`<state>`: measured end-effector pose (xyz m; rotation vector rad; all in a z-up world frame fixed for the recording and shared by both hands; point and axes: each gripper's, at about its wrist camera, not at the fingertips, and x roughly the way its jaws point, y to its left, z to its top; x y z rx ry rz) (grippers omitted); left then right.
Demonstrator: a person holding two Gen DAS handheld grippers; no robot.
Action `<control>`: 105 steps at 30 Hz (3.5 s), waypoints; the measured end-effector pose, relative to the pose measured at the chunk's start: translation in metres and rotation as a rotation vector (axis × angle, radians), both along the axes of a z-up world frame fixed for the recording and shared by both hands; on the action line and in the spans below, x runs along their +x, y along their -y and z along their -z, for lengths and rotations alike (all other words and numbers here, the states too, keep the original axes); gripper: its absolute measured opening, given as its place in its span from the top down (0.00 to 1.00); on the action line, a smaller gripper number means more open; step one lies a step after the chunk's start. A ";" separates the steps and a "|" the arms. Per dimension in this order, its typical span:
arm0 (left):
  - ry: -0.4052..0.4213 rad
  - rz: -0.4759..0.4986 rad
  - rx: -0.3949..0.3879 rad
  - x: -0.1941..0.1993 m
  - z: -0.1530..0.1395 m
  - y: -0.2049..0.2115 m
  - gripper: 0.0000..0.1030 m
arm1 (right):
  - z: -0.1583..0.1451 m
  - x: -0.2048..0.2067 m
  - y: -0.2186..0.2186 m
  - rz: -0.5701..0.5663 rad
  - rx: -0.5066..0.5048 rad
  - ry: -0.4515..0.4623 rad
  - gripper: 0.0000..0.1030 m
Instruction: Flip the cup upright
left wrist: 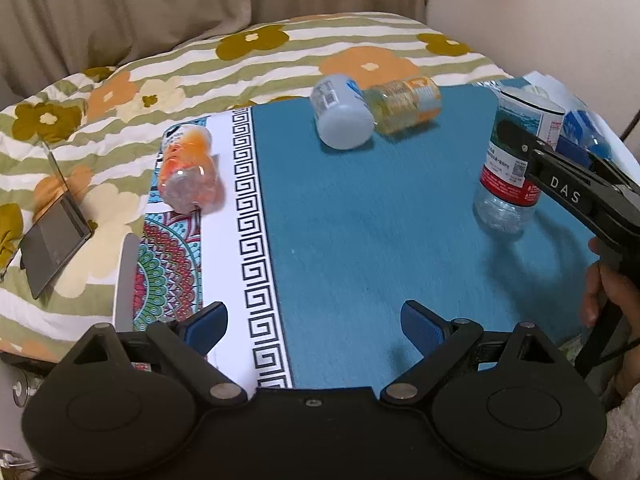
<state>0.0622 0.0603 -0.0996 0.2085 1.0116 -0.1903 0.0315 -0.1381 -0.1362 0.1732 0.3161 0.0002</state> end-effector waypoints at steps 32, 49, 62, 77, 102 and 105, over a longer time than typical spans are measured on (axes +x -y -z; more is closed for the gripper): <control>0.044 -0.046 -0.086 -0.017 -0.024 0.028 0.07 | -0.032 -0.020 -0.001 -0.152 -0.142 -0.233 0.00; 0.213 -0.135 -0.112 -0.050 -0.096 0.074 0.07 | -0.147 -0.047 0.056 -0.132 -0.202 -0.431 0.00; 0.249 -0.142 -0.096 -0.062 -0.097 0.092 0.07 | -0.135 -0.055 0.090 -0.061 -0.175 -0.540 0.00; 0.264 -0.108 -0.077 -0.058 -0.099 0.096 0.07 | -0.130 -0.054 0.095 -0.043 -0.159 -0.553 0.00; 0.261 -0.084 -0.076 -0.054 -0.097 0.097 0.07 | -0.125 -0.053 0.094 -0.033 -0.158 -0.568 0.00; 0.261 -0.085 -0.076 -0.054 -0.096 0.097 0.07 | -0.125 -0.053 0.093 -0.032 -0.160 -0.567 0.00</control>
